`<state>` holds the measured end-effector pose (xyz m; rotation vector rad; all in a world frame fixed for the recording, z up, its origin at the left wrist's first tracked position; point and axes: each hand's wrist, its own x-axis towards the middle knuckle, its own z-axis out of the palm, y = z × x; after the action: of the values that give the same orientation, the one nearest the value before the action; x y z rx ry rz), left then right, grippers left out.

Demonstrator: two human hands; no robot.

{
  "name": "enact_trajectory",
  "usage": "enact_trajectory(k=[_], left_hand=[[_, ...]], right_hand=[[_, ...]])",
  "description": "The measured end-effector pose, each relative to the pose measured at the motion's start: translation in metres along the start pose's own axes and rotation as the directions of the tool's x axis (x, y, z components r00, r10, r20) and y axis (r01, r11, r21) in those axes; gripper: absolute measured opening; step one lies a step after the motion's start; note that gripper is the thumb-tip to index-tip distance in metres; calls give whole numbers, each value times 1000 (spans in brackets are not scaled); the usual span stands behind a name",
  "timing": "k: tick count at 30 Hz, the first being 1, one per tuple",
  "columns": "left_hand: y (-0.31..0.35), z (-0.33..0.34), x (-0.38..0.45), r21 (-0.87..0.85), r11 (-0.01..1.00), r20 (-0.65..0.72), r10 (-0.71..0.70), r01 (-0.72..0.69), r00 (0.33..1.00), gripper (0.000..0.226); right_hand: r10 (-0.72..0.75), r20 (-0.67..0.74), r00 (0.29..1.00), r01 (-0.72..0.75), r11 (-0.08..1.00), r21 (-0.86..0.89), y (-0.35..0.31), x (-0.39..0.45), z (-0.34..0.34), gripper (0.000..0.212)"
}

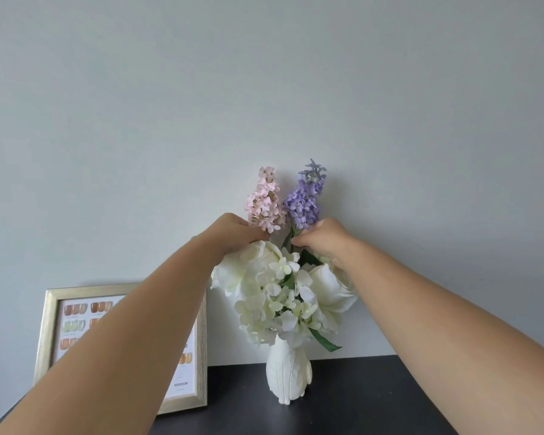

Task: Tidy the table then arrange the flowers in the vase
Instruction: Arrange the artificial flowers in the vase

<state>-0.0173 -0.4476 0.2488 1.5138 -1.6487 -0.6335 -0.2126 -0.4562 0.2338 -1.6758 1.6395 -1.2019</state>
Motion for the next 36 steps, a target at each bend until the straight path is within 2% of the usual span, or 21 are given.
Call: enact_trajectory(k=[5,10,15,21,27,30,34,36], left_hand=[[9,7,1,131,991,-37,3,2,999,44],[16,16,3,193,981,-58,21,-9,998,34],[21,23,-1,295,956,-90,28,0,996,35],[16,29,7,164,986,7,32,-32,999,44],[13,31,11,144,989,26,20,-24,999,28],[6,29,15,155,988,2,11,-12,1000,27],[-1,22,15,6,1000,37,4,-4,999,21],[-1,14,12,0,1000,30,12,-12,999,21]], right_hand=[[-58,-29,998,58,998,-15,5,-2,-1,31],[-83,-21,996,80,987,-136,5,0,-1,22],[-68,-83,994,43,963,-267,8,0,-2,26],[-112,-121,986,61,929,-366,13,3,2,22],[-139,-101,985,89,918,-387,10,2,8,17],[-103,-102,989,63,937,-344,12,-1,4,21],[-73,-8,997,68,965,-253,17,-5,-12,19],[-82,-5,997,79,970,-228,14,-9,-23,17]])
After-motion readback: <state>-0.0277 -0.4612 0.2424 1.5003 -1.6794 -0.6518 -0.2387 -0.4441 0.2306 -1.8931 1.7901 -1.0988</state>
